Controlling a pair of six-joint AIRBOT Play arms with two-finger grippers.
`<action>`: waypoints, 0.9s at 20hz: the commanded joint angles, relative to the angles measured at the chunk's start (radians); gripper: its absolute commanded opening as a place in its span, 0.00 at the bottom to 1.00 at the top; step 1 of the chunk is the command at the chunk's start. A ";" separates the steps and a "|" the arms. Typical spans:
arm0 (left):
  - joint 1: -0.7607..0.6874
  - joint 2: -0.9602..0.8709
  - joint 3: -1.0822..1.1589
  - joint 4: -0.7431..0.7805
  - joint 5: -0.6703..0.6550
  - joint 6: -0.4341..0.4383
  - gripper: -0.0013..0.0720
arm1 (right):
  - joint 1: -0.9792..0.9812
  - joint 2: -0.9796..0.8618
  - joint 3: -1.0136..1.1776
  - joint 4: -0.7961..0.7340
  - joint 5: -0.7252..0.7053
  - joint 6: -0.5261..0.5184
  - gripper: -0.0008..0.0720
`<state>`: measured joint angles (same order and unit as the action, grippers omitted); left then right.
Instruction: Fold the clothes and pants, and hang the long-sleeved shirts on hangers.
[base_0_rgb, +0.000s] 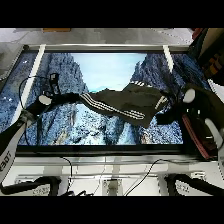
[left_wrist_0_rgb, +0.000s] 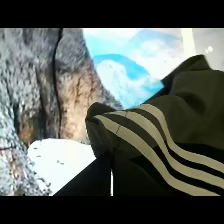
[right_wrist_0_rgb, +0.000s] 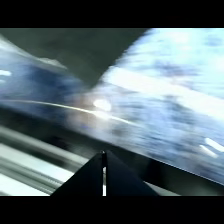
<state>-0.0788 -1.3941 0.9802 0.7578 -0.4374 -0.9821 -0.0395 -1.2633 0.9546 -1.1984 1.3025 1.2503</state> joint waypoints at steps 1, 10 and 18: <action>-0.003 0.063 0.003 0.000 -0.021 0.085 0.03 | 0.000 0.133 -0.317 0.274 -0.388 0.072 0.25; -0.002 0.068 0.003 -0.003 -0.069 0.084 0.03 | 0.001 -0.073 -0.426 0.586 -0.671 0.178 0.70; 0.000 0.071 0.003 -0.002 -0.069 0.085 0.03 | 0.001 -0.082 -0.305 0.704 -0.704 -0.063 0.03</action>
<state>-0.0803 -1.3258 0.9821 0.7547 -0.5056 -0.8974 -0.0387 -1.3437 0.5896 -0.5545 0.5877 1.2686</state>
